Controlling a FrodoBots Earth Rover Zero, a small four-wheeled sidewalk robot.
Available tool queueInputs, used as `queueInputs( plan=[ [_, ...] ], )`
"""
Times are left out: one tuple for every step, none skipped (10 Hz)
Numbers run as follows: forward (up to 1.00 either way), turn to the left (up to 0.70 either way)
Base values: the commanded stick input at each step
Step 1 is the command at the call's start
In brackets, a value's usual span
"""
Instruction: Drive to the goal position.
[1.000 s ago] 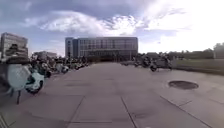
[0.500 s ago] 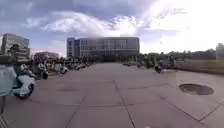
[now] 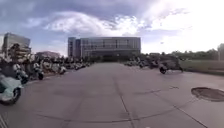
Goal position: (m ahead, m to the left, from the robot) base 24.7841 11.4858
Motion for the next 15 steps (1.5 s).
queueInputs(
  plan=[
    [0.7,-0.14],
    [0.7,-0.14],
    [0.7,-0.14],
    [0.7,-0.14],
    [0.7,-0.14],
    [0.7,-0.14],
    [0.7,-0.06],
    [0.7,0.0],
    [0.7,0.0],
    [0.7,0.0],
    [0.7,0.0],
    [0.7,0.0],
    [0.7,0.0],
    [0.7,0.0],
    [0.7,0.0]
  ],
)
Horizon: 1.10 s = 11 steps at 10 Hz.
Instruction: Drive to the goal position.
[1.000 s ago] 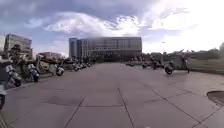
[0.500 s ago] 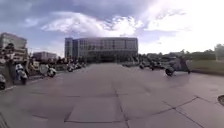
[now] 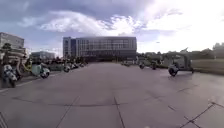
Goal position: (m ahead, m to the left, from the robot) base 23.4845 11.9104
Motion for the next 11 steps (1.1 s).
queueInputs(
  plan=[
    [0.7,0.0],
    [0.7,0.0],
    [0.7,0.0],
    [0.7,0.0],
    [0.7,0.0],
    [0.7,0.0],
    [0.7,0.0],
    [0.7,0.0],
    [0.7,0.0],
    [0.7,0.0],
    [0.7,0.0]
  ],
)
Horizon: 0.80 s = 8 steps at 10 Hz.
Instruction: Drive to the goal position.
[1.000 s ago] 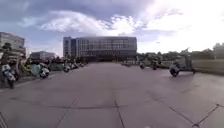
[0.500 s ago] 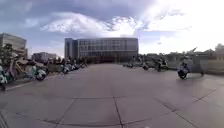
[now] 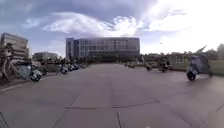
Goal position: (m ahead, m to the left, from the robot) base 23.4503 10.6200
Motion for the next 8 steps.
queueInputs(
  plan=[
    [0.7,0.0],
    [0.7,0.0],
    [0.7,0.0],
    [0.7,0.0],
    [0.7,0.0],
    [0.7,0.0],
    [0.7,0.0],
    [0.7,0.0]
  ],
)
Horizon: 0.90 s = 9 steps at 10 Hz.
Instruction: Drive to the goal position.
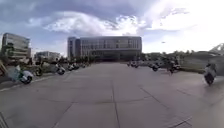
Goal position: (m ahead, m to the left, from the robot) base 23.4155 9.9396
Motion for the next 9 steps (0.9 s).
queueInputs(
  plan=[
    [0.7,0.0],
    [0.7,0.0],
    [0.7,0.0],
    [0.7,0.0],
    [0.7,0.0],
    [0.7,0.0],
    [0.7,0.0],
    [0.7,0.0],
    [0.7,0.0]
  ],
)
